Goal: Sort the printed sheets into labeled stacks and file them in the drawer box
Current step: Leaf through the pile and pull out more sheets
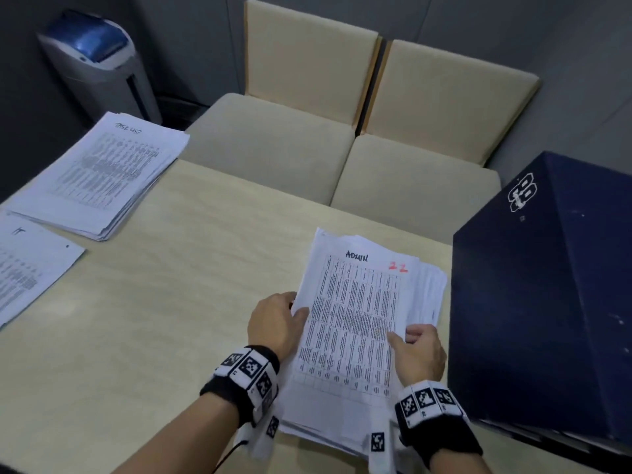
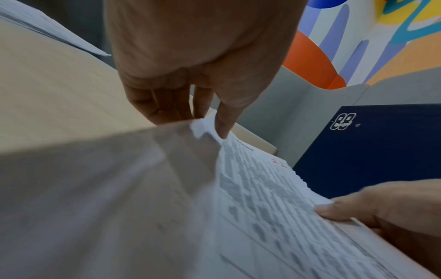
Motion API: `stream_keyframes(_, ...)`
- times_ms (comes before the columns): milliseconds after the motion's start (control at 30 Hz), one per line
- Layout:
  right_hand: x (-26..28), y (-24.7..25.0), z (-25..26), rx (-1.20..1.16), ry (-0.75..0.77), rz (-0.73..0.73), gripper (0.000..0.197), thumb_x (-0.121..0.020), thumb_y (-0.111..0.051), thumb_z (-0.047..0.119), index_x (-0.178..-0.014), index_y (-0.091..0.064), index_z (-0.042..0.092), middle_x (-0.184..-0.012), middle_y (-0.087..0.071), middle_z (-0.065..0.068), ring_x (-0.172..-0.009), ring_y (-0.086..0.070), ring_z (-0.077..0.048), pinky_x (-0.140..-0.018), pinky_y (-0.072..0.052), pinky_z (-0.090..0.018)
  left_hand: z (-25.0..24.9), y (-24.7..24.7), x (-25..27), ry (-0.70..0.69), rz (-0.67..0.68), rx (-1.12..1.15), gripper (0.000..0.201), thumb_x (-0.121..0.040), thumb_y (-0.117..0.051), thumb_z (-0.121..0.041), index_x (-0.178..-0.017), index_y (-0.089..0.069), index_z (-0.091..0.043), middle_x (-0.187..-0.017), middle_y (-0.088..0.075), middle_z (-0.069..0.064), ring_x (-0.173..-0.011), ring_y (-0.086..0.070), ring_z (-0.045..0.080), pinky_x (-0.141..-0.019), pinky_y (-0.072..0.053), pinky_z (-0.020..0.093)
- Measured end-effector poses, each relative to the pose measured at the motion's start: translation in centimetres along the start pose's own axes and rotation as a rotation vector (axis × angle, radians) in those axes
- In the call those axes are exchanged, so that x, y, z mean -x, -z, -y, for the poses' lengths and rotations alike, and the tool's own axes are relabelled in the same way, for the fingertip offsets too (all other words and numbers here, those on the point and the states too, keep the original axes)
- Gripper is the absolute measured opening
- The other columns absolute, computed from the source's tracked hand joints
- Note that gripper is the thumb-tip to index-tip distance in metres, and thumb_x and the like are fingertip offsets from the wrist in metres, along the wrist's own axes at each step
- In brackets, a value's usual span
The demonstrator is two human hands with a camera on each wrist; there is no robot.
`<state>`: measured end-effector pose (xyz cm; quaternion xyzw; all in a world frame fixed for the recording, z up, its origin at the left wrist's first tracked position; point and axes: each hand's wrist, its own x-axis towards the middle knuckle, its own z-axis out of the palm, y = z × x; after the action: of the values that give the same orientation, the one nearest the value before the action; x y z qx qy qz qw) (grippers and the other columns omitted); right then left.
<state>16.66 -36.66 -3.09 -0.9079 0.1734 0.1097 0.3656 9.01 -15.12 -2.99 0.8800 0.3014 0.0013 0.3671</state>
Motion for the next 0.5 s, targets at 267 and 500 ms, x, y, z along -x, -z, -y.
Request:
stream_keyframes(267, 0.0, 1.6, -1.1, -0.021, 0.104, -0.114, 0.042, -0.100, -0.050, 0.029, -0.072, -0.057, -0.001, -0.069, -0.059, -0.013, -0.069, -0.055, -0.033, -0.065, -0.045, -0.038, 0.3, 0.6, -1.3, 0.135, -0.027, -0.059, 0.007, -0.083, -0.070, -0.023, -0.079, -0.065, -0.021, -0.075, -0.068, -0.002, -0.073, -0.063, 0.021, -0.060, -0.043, 0.026)
stream_keyframes(500, 0.7, 2.4, -0.2, -0.303, -0.014, -0.259, 0.014, -0.083, -0.054, -0.002, -0.077, -0.061, 0.008, -0.073, -0.060, -0.005, -0.073, -0.055, -0.026, -0.065, -0.044, -0.031, 0.7, 1.2, -1.2, 0.062, 0.049, -0.206, 0.017, -0.092, -0.057, -0.027, -0.078, -0.062, -0.018, -0.076, -0.062, 0.001, -0.076, -0.059, 0.026, -0.063, -0.042, 0.028)
